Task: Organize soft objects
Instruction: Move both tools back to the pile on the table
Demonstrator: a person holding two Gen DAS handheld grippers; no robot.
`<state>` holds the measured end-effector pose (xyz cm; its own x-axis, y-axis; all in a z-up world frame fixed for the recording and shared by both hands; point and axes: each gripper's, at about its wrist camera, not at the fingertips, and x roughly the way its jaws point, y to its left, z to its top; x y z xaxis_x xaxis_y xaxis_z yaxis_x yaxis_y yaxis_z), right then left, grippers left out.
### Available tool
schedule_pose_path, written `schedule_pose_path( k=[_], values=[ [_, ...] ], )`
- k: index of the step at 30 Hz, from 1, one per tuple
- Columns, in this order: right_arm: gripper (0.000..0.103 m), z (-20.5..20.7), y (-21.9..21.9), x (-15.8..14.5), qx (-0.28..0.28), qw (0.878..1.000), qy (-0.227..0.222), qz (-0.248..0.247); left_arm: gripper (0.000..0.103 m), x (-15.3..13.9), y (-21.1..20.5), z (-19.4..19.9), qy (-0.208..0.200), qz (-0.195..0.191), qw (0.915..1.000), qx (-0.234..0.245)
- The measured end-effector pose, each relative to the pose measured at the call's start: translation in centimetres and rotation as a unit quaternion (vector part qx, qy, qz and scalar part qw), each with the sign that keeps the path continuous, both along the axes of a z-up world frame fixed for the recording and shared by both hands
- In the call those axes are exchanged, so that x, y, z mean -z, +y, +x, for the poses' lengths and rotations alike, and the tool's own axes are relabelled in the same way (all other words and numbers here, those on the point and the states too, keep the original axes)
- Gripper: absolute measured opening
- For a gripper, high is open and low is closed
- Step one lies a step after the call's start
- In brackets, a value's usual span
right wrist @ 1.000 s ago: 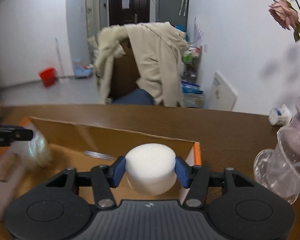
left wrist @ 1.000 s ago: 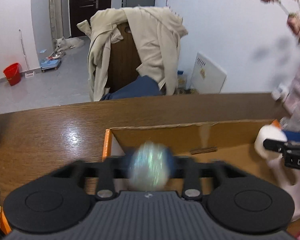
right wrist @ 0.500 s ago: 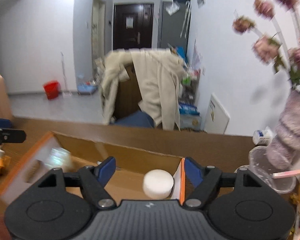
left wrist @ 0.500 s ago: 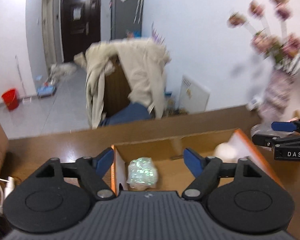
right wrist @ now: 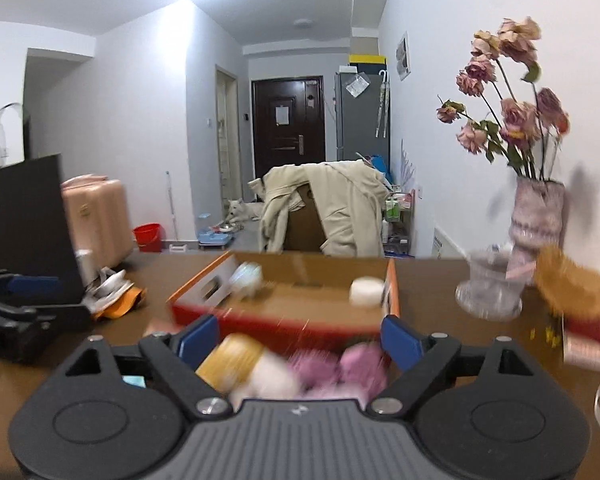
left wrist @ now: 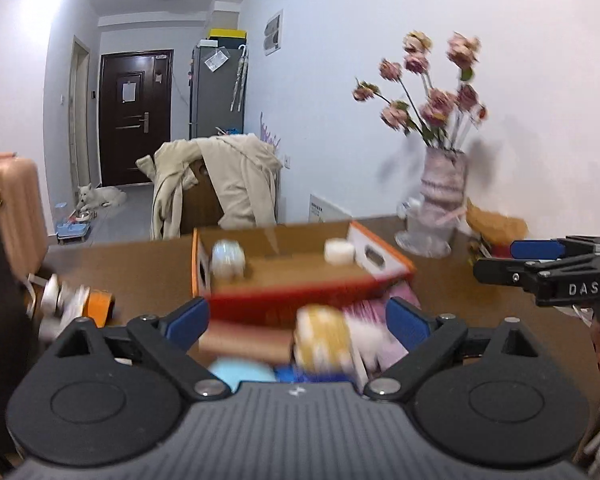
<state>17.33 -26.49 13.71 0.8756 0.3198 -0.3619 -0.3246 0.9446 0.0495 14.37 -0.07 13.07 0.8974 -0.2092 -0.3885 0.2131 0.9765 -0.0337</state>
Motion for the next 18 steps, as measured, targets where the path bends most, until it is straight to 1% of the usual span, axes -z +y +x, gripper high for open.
schedule_pose_path(
  k=[2, 3, 5, 6, 8, 10, 12, 15, 17, 18],
  values=[
    [0.09, -3.4, 0.3, 2.2, 0.016, 1.0, 0.0, -0.009, 0.098, 1.7, -0.1, -2.6, 0.005, -0.008, 1.0, -0.003],
    [0.09, -4.8, 0.4, 3.3, 0.03, 0.999, 0.004, -0.009, 0.098, 2.5, -0.2, -3.6, 0.012, -0.02, 0.9997, -0.004],
    [0.09, -6.9, 0.4, 5.3, 0.046, 0.999, 0.022, -0.006, 0.098, 4.1, -0.3, -5.2, 0.031, -0.032, 0.999, 0.005],
    [0.09, -7.4, 0.2, 6.1, 0.044, 0.998, 0.034, -0.007, 0.098, 4.7, -0.7, -5.6, 0.038, -0.026, 0.9989, 0.01],
    [0.09, -8.1, -0.2, 7.4, 0.039, 0.998, 0.056, -0.011, 0.098, 5.5, -1.7, -6.3, 0.04, -0.009, 0.9991, 0.013],
    [0.09, -8.3, -0.8, 7.9, 0.049, 0.997, 0.063, -0.006, 0.098, 5.7, -2.2, -6.3, 0.041, -0.01, 0.9989, 0.017],
    [0.089, -8.3, -1.3, 7.9, 0.058, 0.996, 0.064, 0.01, 0.098, 5.8, -2.6, -5.9, 0.042, -0.019, 0.9987, 0.023],
    [0.088, -7.9, -1.8, 8.4, 0.06, 0.996, 0.063, 0.029, 0.096, 6.4, -3.4, -4.9, 0.051, -0.027, 0.9978, 0.033],
    [0.082, -7.3, -1.9, 9.0, 0.062, 0.995, 0.069, 0.032, 0.084, 7.1, -4.0, -3.5, 0.073, -0.036, 0.9959, 0.039],
    [0.081, -6.8, -1.9, 9.4, 0.06, 0.995, 0.074, 0.034, 0.08, 7.4, -4.3, -2.6, 0.087, -0.04, 0.9945, 0.044]
  ],
)
